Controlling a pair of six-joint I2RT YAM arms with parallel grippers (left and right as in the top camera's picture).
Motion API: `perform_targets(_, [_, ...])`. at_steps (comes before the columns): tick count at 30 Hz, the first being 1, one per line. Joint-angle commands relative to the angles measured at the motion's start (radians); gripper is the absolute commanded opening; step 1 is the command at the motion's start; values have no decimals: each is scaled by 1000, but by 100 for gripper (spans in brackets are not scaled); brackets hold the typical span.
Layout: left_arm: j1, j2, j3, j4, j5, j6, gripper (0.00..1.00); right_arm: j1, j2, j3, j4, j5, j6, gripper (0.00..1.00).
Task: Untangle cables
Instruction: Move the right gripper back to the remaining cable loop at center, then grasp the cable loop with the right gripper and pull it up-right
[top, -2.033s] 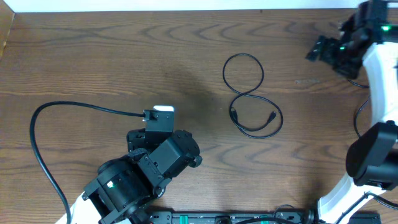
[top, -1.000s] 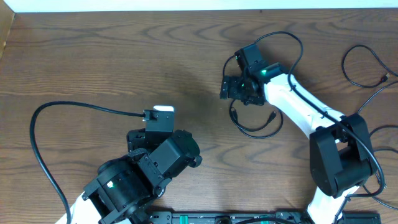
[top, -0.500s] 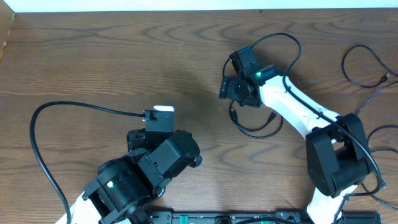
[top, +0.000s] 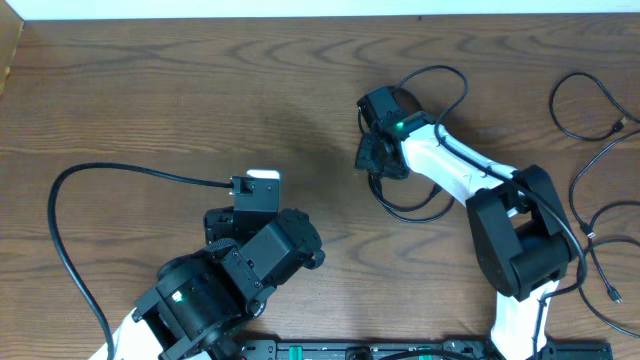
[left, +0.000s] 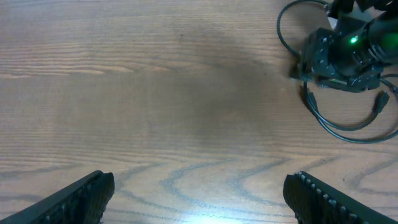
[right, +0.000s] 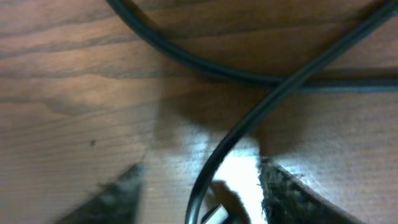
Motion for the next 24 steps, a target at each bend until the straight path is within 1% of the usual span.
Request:
perform_targets(1, [3, -6, 26, -2, -17, -19, 91, 5, 17, -7, 8, 63, 12, 16])
perform_targets(3, [3, -6, 26, -2, -17, -19, 91, 2, 16, -6, 16, 79, 11, 1])
perform_targets(8, [3, -6, 26, -2, -17, -19, 91, -21, 8, 1, 21, 79, 7, 1])
perform_targets(12, [3, -6, 26, -2, -17, -19, 91, -43, -42, 19, 21, 76, -47, 1])
perform_targets(16, [3, -6, 26, -2, -17, -19, 91, -65, -132, 39, 47, 77, -166, 1])
perform_targets(20, [3, -6, 26, -2, -17, -19, 91, -98, -263, 43, 122, 88, -322, 1])
perform_targets(24, [3, -6, 26, -2, -17, -19, 91, -141, -411, 43, 218, 142, -375, 1])
